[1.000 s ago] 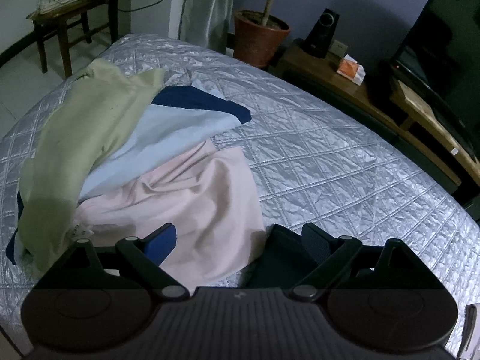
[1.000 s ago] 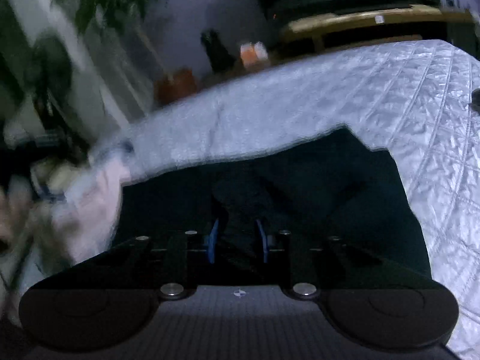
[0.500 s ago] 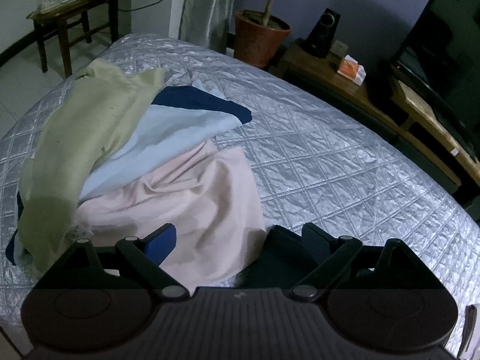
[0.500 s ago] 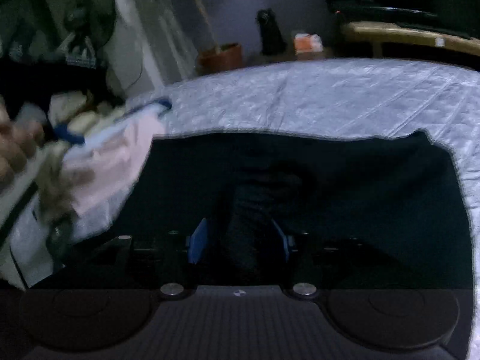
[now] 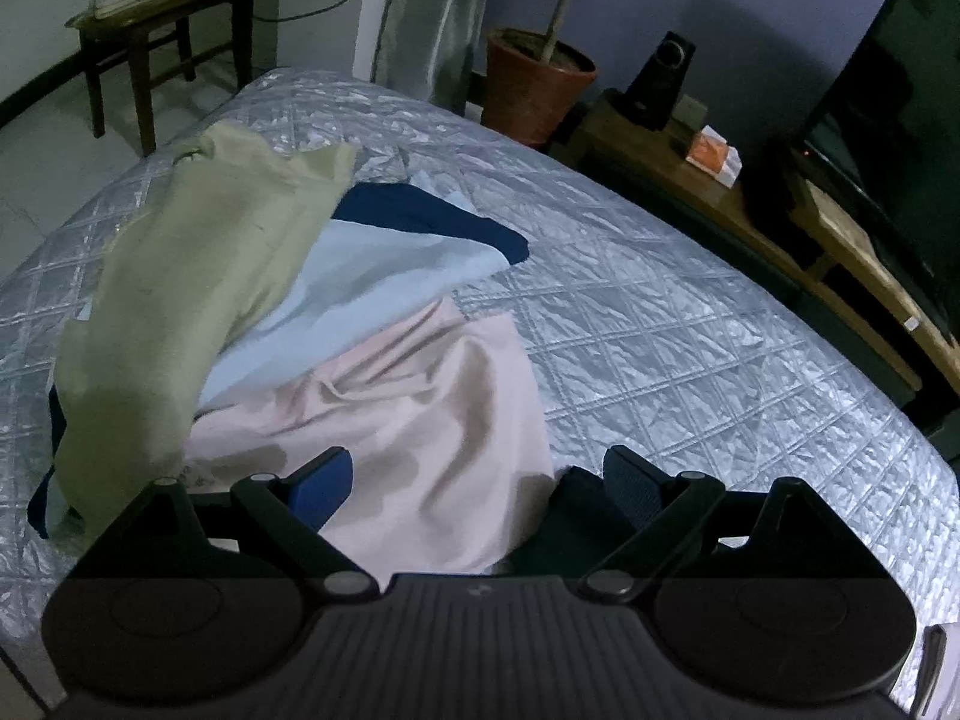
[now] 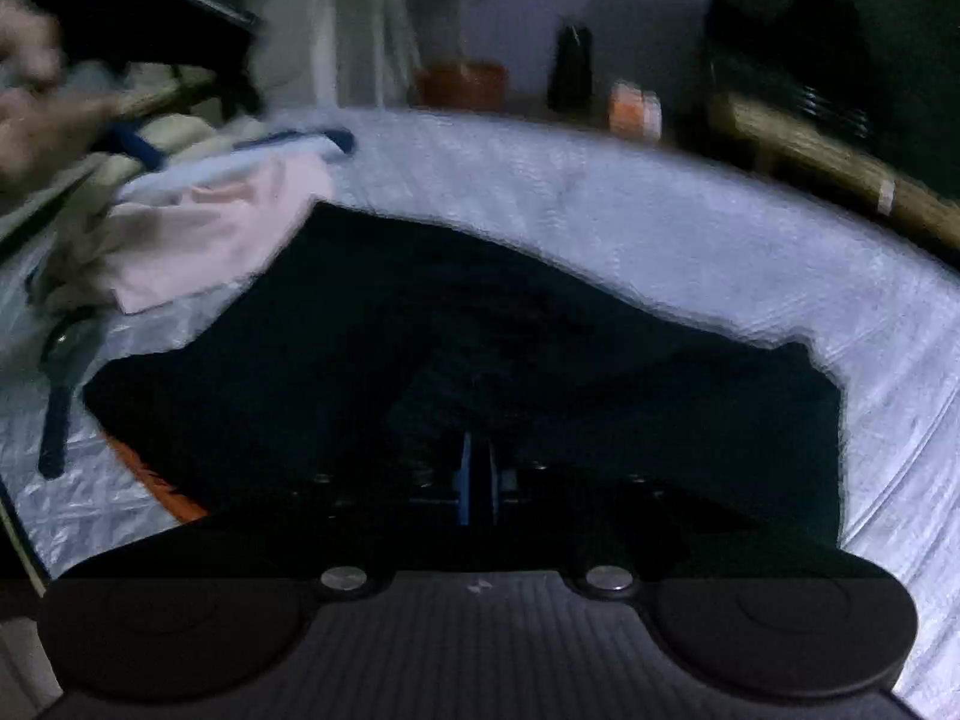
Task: Fold clothes
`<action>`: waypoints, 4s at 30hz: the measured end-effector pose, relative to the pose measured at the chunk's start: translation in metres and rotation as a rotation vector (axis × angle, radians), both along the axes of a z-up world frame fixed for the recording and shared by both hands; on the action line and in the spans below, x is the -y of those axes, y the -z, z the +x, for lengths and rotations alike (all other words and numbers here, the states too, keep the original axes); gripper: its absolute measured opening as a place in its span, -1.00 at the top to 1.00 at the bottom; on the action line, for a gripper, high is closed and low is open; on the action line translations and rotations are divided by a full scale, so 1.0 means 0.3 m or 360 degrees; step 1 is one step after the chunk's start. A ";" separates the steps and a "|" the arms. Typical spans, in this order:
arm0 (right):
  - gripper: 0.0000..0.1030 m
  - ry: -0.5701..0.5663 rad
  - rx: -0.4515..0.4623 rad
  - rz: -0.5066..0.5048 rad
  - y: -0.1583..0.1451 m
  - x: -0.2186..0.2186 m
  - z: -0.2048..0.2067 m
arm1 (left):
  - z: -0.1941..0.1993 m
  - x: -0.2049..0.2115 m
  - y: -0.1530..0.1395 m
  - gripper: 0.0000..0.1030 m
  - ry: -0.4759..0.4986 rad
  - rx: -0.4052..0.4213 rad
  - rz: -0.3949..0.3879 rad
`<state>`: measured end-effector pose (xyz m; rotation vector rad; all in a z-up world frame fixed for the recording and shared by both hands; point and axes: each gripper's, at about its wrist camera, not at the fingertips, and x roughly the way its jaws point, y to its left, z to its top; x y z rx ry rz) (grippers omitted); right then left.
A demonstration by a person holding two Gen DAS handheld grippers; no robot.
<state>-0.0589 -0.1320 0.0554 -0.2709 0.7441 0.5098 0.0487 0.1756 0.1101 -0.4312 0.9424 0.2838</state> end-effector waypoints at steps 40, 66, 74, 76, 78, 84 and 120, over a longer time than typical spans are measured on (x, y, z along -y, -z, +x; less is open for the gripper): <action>0.76 -0.0567 0.0227 -0.0470 0.135 -0.567 -0.180 | -0.026 -0.092 -0.023 -0.77 -0.0060 0.0044 -0.0074; 0.37 0.1474 -0.0286 0.1054 0.036 0.498 -0.227 | 0.027 0.462 0.054 -0.77 0.0489 -0.0035 0.0009; 0.04 0.1201 0.0017 0.0820 -0.119 0.553 -0.177 | -0.005 0.632 0.184 -0.76 0.0666 -0.0185 0.0167; -0.02 0.1056 0.0001 0.0748 -0.127 0.527 -0.100 | -0.007 0.652 0.208 -0.76 0.0682 -0.0206 0.0195; -0.15 0.0913 -0.0026 0.0654 -0.123 0.491 -0.022 | -0.009 0.680 0.226 -0.77 0.0711 -0.0215 0.0236; -0.54 0.0867 -0.0264 0.0758 -0.080 0.573 0.078 | 0.000 0.692 0.216 -0.76 0.0710 -0.0192 0.0308; 0.81 0.0456 -0.0853 0.0930 -0.007 0.670 0.102 | -0.029 0.824 0.161 -0.80 0.0840 -0.0090 0.0435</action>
